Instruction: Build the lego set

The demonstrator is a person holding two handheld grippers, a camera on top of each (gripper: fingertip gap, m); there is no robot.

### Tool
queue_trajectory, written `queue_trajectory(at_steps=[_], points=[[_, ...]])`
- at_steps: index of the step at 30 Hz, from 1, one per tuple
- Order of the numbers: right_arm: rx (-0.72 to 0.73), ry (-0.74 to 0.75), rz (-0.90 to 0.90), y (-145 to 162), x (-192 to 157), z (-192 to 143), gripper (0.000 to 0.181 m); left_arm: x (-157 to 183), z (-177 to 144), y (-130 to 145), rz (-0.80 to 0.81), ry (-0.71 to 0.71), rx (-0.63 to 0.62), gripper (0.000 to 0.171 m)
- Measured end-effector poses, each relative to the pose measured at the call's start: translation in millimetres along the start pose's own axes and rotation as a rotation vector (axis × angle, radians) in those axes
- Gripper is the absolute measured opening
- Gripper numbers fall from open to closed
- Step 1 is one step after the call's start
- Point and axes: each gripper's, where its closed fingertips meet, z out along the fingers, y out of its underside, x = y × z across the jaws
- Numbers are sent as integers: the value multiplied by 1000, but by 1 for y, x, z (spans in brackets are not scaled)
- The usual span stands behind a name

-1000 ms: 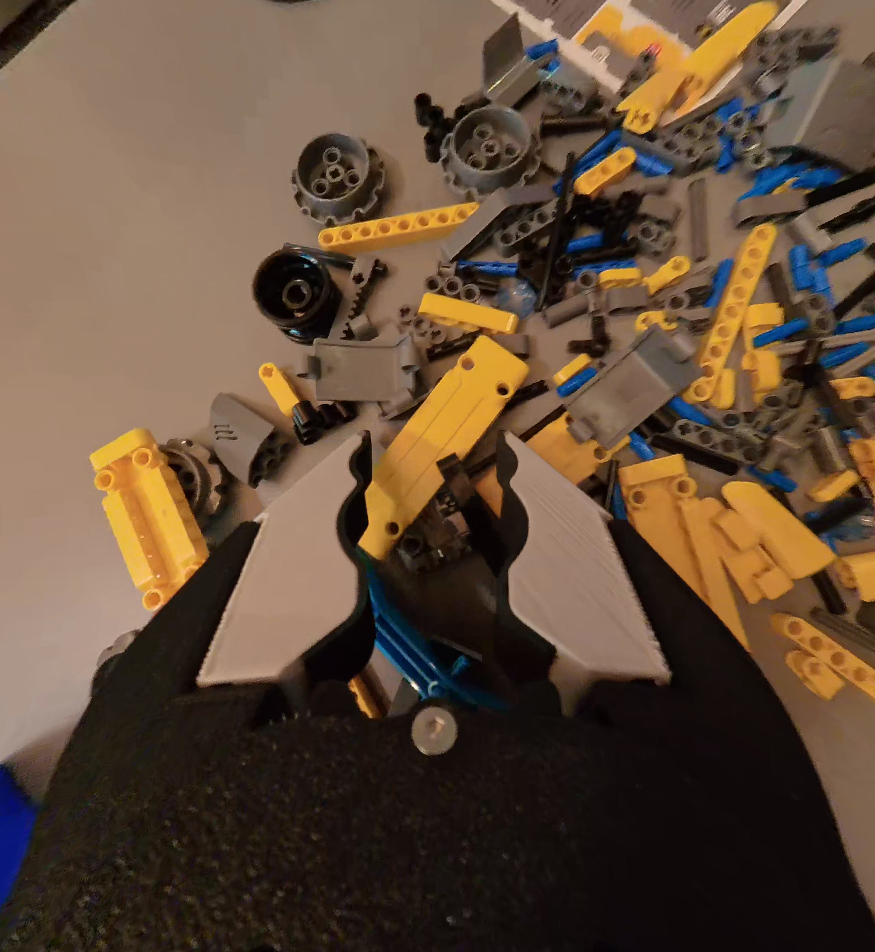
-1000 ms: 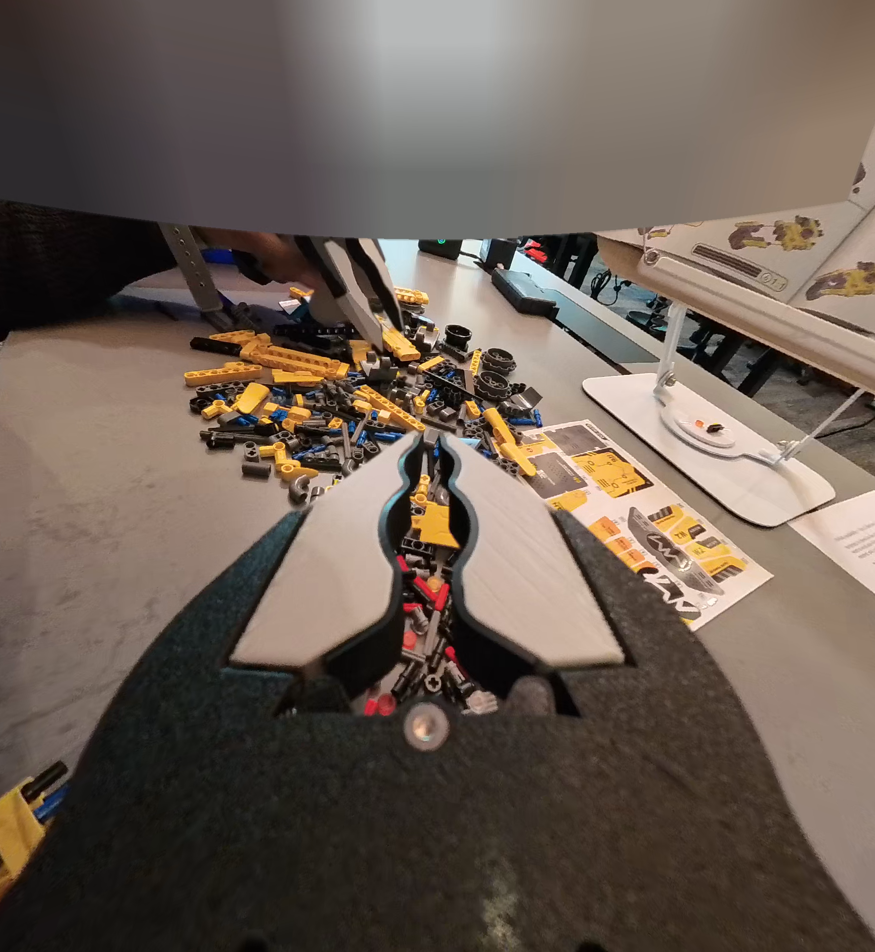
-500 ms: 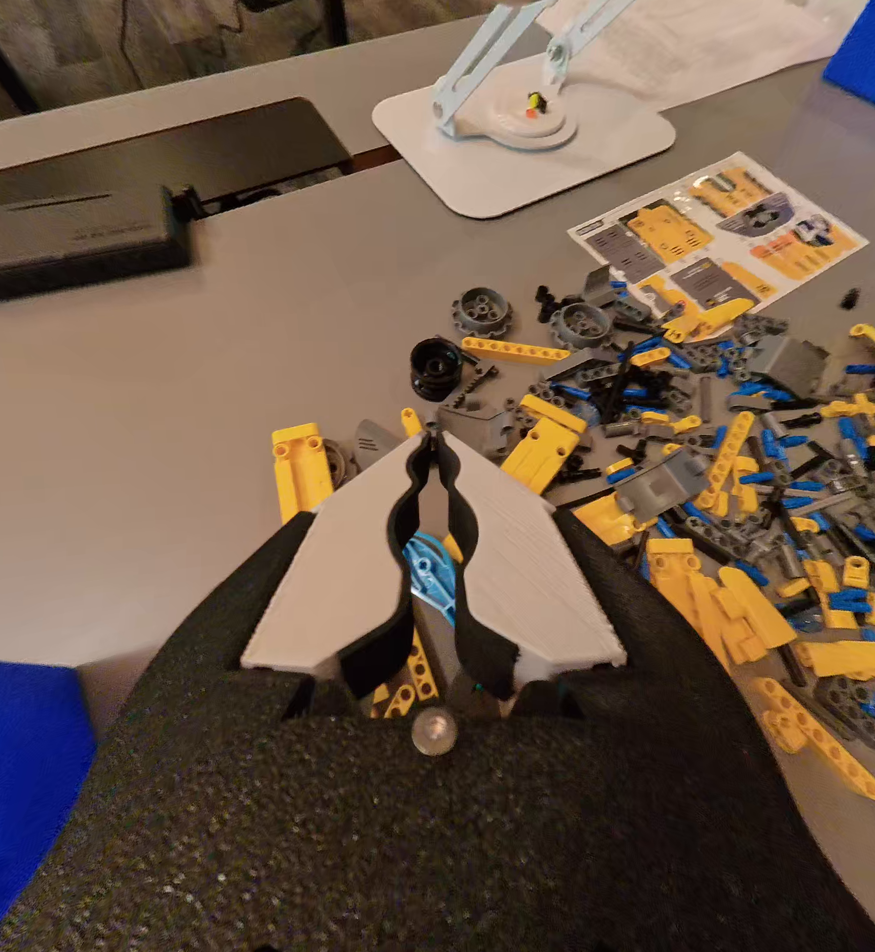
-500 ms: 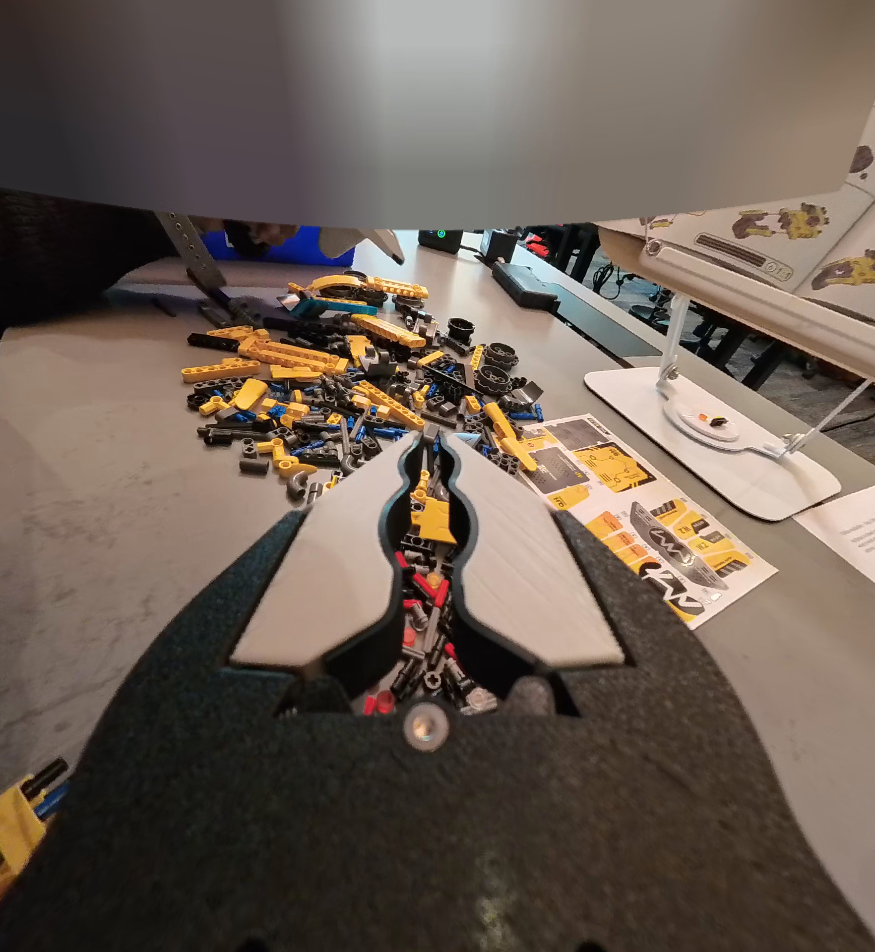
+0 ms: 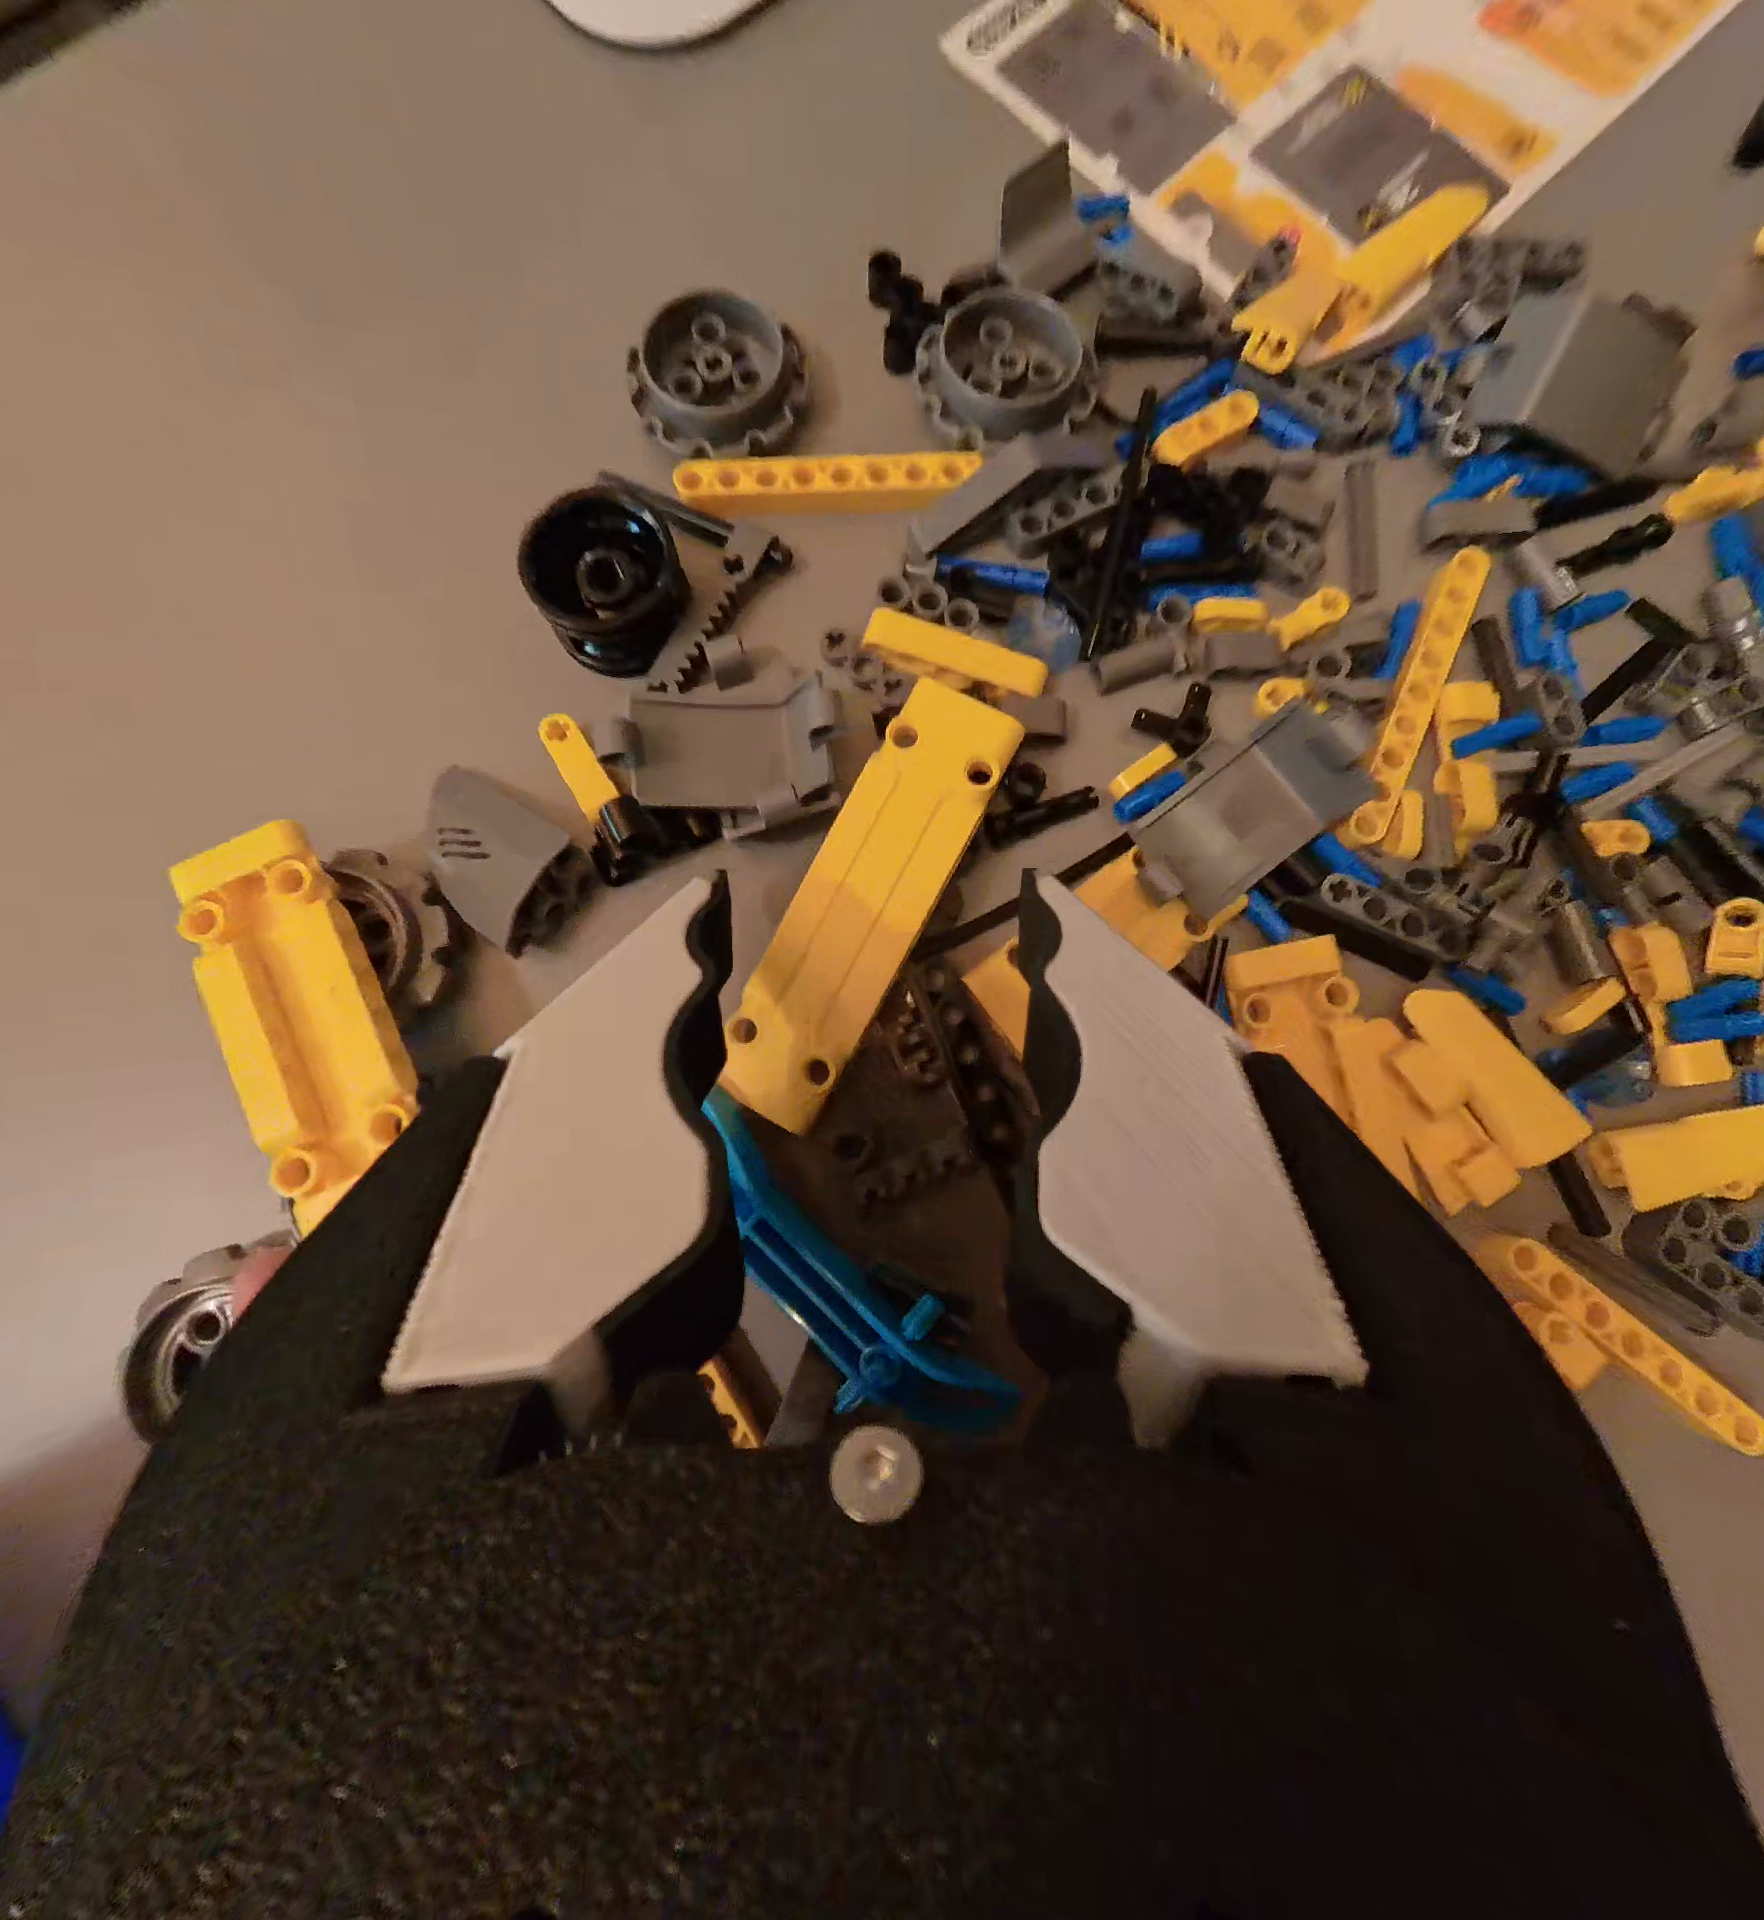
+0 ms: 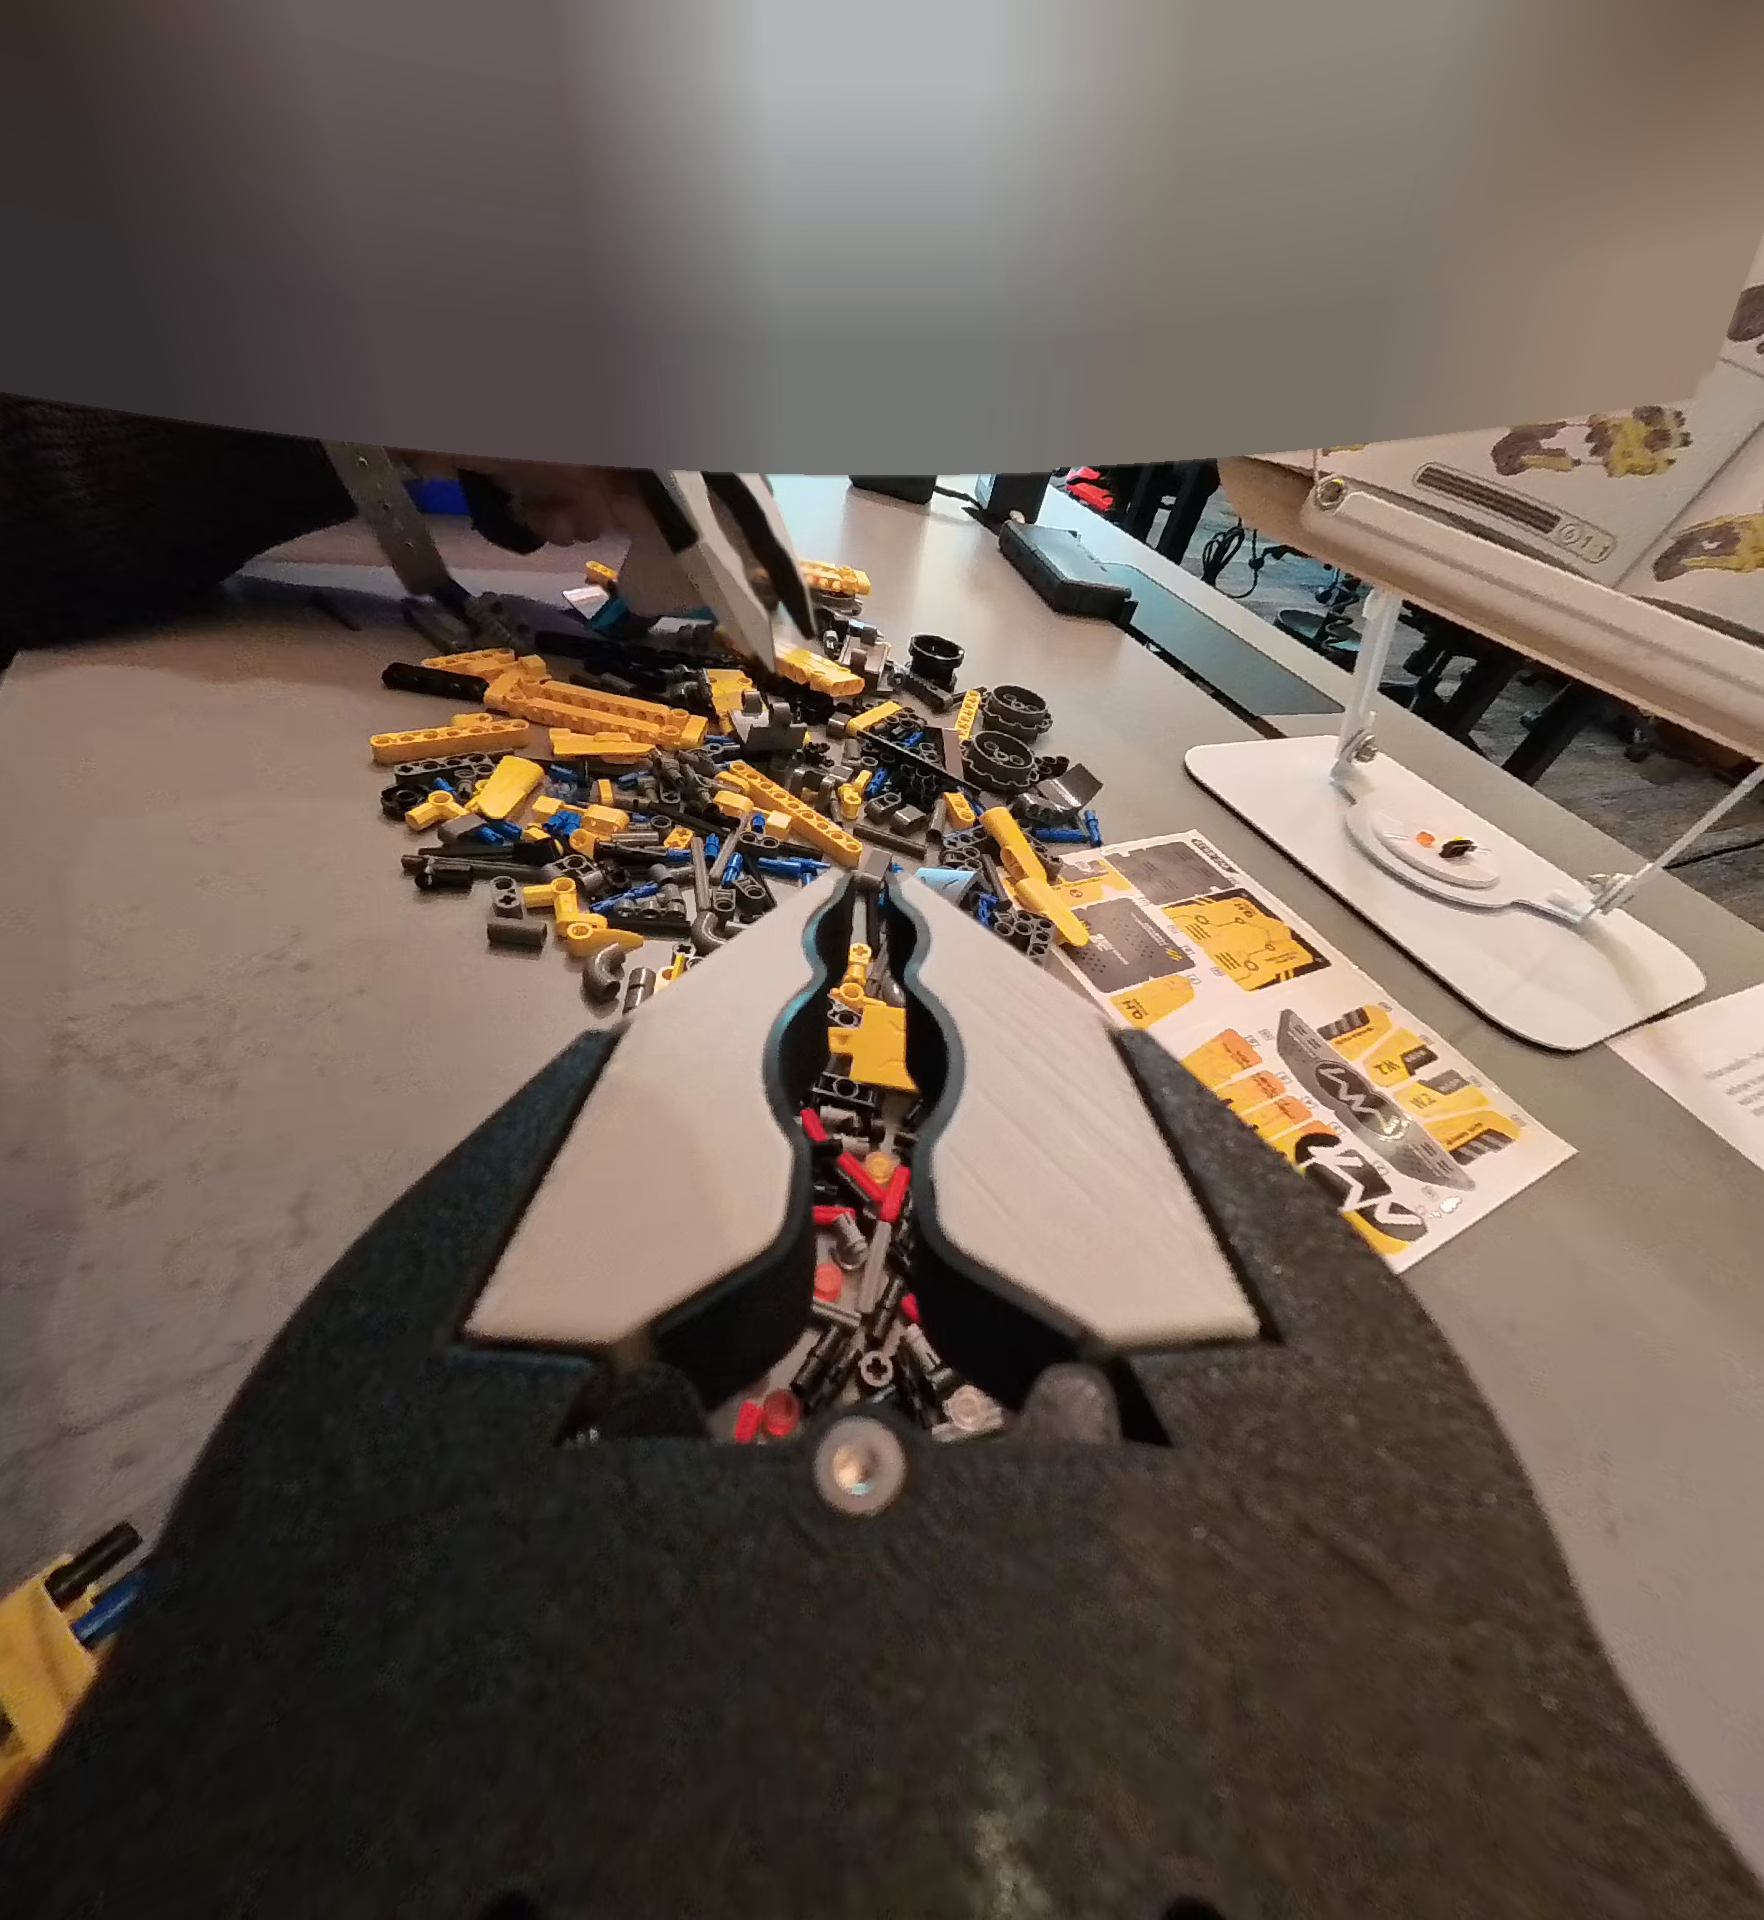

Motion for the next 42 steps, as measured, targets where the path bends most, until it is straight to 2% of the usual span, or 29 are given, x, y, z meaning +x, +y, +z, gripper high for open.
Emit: queue_trajectory(at_steps=[2,3,4,11,15,22,25,34,42], points=[[-3,-2,1,1,0,0,5,-1,4,5,2,-9,-33,49],[-4,-2,0,1,0,0,5,2,5,6,11,4,-41,31],[-3,-2,0,1,0,0,5,3,5,6,8,15,-40,30],[-8,-5,7,3,0,1,5,-4,-8,-6,-29,-2,38,28],[-6,-5,4,2,0,1,5,-28,-19,-9,-84,-107,76,28],[6,-3,-6,-2,-1,-1,5,-71,-42,5,-180,-282,74,28],[7,-3,-6,-3,-1,-1,5,-73,-44,5,-218,-271,91,28],[3,-5,-9,-2,-2,0,5,-70,-37,12,-206,-262,40,28],[-3,-9,-9,-1,-2,1,5,-71,-39,8,-216,-257,70,26]])
